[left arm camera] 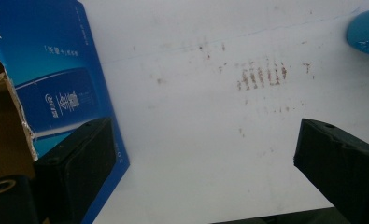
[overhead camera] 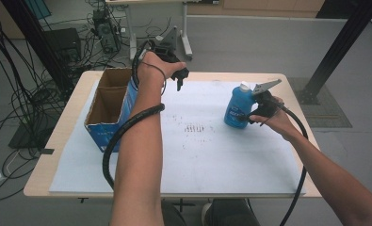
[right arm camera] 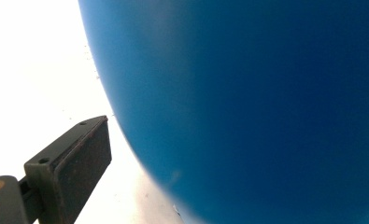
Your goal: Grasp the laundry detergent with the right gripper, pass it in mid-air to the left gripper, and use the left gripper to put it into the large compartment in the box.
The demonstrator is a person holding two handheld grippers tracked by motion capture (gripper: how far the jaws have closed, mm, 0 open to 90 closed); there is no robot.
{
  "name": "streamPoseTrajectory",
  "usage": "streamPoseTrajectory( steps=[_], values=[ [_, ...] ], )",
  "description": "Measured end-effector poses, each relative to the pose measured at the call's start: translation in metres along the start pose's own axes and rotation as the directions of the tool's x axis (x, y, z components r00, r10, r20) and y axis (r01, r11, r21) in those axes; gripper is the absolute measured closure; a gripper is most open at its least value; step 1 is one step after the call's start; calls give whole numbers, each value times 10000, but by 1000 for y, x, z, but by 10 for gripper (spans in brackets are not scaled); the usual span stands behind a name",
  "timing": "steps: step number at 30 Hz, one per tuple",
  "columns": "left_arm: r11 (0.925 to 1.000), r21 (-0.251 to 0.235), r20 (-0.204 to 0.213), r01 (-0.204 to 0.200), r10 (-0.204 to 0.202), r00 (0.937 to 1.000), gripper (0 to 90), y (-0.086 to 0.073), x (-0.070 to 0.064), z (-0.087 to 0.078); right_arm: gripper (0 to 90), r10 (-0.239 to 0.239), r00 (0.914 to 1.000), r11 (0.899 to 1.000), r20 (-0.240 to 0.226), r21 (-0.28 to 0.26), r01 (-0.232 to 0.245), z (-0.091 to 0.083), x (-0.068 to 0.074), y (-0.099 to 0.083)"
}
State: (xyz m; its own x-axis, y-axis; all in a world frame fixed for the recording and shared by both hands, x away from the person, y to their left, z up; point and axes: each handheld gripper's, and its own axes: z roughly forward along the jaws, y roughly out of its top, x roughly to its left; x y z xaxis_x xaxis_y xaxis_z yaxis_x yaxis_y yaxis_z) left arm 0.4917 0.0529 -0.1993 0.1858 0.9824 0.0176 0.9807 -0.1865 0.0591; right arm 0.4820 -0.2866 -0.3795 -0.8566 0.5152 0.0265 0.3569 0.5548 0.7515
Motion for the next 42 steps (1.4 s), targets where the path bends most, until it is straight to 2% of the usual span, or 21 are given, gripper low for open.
streamPoseTrajectory(
  steps=[25, 42],
  values=[
    [10000, -83, 19, 53, -53, 10000, 63, -1, 0, -1, 33, -38, 10000, 10000, 46, -38, 38, -1, 0, 1],
    [10000, -24, -35, -49, 49, 10000, 63, 1, -1, -1, 36, -32, 10000, 10000, 5, -88, 32, -1, 0, 0]
  ],
)
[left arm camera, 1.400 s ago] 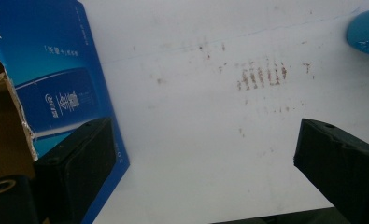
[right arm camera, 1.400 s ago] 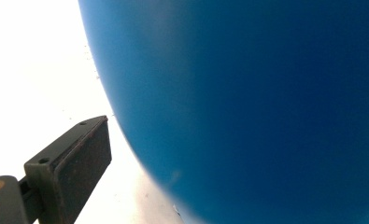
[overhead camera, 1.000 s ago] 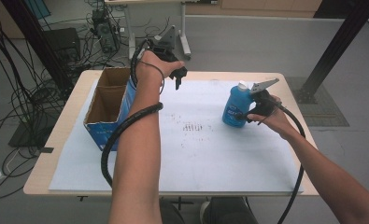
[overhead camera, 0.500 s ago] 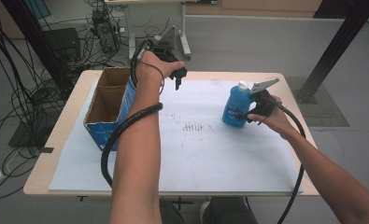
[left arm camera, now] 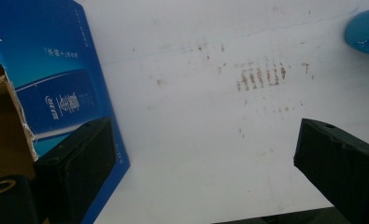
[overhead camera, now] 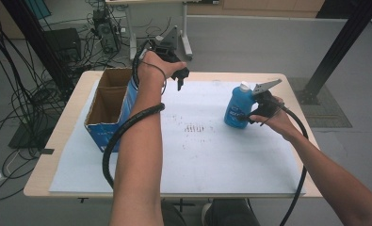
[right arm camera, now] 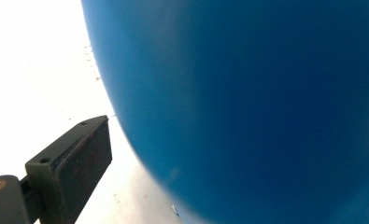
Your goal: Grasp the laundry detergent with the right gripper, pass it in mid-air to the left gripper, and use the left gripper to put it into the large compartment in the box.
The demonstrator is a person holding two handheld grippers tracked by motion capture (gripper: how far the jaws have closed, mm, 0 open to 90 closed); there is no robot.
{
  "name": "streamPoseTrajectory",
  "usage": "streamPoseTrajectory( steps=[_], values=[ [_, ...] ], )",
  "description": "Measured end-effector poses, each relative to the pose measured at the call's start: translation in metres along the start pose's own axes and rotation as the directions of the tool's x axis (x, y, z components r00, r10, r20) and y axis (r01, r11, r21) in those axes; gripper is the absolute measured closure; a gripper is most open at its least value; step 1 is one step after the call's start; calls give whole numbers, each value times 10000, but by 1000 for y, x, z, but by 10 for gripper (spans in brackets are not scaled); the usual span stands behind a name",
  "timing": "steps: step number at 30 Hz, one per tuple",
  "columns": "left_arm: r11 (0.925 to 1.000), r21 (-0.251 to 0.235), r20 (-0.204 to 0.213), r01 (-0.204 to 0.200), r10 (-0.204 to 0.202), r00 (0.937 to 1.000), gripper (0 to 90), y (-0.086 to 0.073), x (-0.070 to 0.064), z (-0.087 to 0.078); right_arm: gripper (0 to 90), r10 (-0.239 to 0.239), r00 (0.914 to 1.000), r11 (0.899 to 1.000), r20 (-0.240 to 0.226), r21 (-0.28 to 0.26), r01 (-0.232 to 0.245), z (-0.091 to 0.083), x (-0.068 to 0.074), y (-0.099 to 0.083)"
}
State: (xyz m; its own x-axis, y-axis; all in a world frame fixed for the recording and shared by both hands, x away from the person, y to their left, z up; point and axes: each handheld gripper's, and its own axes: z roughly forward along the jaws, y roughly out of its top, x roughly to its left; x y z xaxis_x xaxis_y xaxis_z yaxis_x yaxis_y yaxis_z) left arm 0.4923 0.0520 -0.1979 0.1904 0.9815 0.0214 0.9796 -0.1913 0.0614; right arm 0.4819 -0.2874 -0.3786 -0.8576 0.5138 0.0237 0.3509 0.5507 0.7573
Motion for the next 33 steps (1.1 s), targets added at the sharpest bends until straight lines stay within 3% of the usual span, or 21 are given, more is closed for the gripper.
streamPoseTrajectory(
  steps=[20, 33],
  values=[
    [10000, -48, 96, 19, -18, 10000, 63, -1, 1, 1, 98, -169, 9998, 9998, -74, -79, 169, 2, 1, 2],
    [10000, -68, 135, -72, 73, 9999, 63, 0, 2, 1, 230, -324, 9995, 9988, 23, -369, 325, 4, 0, 1]
  ],
)
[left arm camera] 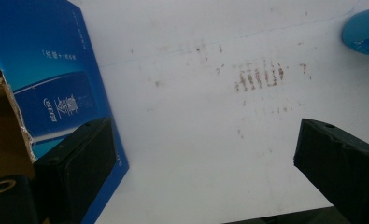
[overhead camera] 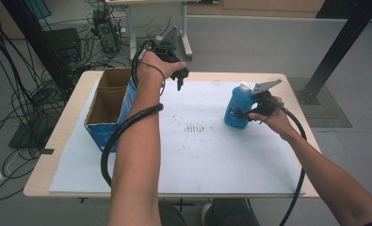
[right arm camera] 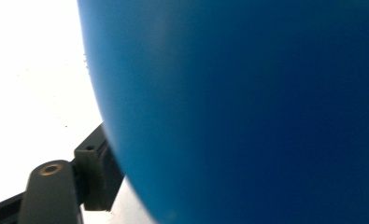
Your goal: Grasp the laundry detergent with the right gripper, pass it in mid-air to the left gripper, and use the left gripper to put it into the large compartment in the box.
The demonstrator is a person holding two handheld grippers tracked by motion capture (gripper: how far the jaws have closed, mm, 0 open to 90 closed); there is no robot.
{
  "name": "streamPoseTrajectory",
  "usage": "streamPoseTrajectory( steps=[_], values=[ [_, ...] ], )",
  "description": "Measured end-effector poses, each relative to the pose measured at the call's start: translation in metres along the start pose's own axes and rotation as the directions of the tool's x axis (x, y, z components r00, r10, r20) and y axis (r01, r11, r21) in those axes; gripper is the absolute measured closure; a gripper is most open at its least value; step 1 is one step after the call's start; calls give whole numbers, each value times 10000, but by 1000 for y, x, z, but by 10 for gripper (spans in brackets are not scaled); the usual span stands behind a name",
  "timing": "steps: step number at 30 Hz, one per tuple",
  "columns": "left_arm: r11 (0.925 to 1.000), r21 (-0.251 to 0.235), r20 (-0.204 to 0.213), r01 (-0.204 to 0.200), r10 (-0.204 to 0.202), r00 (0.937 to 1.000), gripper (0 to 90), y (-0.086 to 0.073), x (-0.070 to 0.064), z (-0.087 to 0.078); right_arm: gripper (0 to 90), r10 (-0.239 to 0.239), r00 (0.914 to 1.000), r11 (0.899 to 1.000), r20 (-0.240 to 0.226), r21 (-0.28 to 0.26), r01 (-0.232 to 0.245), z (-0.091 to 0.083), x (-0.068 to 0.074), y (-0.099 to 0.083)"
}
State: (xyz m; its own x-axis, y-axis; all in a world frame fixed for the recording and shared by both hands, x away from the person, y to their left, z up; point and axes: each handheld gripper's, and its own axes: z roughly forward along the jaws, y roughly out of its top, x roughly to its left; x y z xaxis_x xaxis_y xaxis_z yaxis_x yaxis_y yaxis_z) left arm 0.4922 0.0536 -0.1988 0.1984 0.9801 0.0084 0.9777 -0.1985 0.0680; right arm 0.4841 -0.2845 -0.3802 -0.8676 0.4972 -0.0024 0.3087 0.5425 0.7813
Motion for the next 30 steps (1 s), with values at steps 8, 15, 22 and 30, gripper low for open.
streamPoseTrajectory(
  steps=[8, 15, 22, 30],
  values=[
    [10000, 84, -27, -22, 23, 10000, 63, 0, 1, 3, 346, -154, 9999, 9998, -28, -96, 154, 3, 0, -2],
    [10000, 57, -26, -10, 10, 10000, 63, 1, 1, 4, 391, -174, 9998, 9997, -83, -170, 173, 4, -3, -4],
    [9999, 111, -17, -5, 6, 10000, 64, 2, 1, 6, 404, -157, 9996, 9996, -217, -229, 152, 4, -4, -5],
    [9999, 109, -15, -9, 9, 10000, 64, 3, 0, 7, 412, -156, 9994, 9996, -323, -243, 148, 4, -5, -5]
  ],
)
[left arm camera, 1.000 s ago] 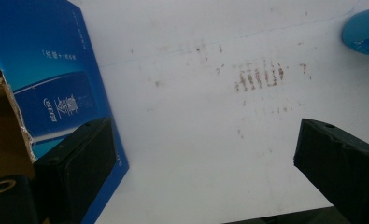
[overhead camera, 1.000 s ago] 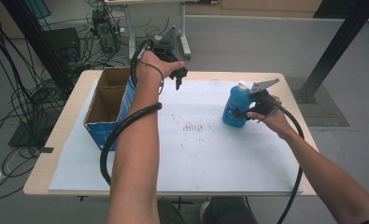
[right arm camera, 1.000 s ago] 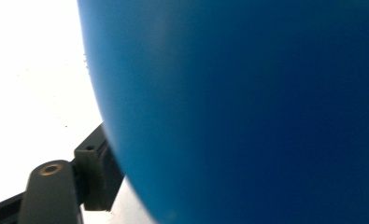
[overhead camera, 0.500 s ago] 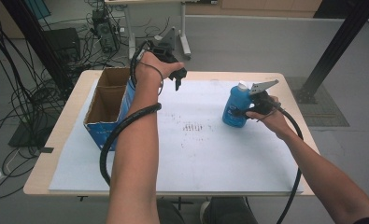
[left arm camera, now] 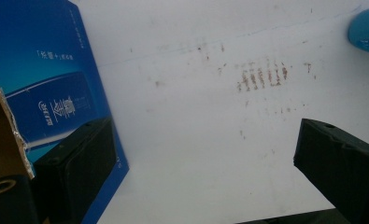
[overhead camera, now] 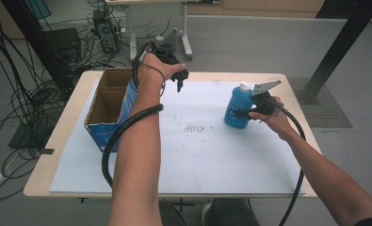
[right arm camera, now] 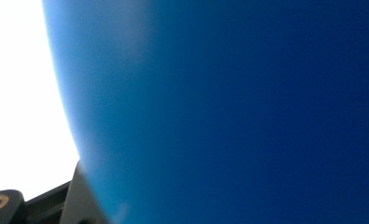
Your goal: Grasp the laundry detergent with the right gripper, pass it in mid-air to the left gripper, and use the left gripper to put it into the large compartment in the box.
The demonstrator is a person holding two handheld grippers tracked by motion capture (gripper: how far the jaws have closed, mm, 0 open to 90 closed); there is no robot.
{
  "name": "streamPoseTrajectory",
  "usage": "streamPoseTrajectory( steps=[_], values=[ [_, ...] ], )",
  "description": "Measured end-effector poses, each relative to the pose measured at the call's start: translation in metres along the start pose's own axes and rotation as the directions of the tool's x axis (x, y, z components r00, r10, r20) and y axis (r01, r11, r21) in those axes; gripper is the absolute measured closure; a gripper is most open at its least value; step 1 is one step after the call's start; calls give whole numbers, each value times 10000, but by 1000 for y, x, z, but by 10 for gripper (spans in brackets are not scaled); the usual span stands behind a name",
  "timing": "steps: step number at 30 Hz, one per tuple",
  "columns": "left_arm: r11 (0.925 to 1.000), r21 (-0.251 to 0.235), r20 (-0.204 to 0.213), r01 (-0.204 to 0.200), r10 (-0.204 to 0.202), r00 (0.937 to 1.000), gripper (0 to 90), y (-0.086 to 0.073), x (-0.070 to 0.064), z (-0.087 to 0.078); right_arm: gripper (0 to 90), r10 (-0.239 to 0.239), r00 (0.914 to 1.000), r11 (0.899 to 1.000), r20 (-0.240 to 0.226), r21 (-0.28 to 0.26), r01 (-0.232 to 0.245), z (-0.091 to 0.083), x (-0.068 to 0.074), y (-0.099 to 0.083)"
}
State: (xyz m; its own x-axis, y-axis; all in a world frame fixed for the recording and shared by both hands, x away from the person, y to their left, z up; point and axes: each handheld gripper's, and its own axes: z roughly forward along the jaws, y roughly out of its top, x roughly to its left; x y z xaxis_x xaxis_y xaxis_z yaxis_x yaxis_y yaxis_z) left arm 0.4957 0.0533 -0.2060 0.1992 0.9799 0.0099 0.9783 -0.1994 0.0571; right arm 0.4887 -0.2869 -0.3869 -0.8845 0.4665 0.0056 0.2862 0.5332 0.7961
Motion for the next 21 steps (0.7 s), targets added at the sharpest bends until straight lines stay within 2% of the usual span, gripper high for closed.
streamPoseTrajectory(
  steps=[21],
  values=[
    [10000, 32, -106, -36, 37, 9999, 64, 0, 0, 0, 417, 7, 10000, 10000, -65, -1, -8, 0, -1, 0]
  ],
)
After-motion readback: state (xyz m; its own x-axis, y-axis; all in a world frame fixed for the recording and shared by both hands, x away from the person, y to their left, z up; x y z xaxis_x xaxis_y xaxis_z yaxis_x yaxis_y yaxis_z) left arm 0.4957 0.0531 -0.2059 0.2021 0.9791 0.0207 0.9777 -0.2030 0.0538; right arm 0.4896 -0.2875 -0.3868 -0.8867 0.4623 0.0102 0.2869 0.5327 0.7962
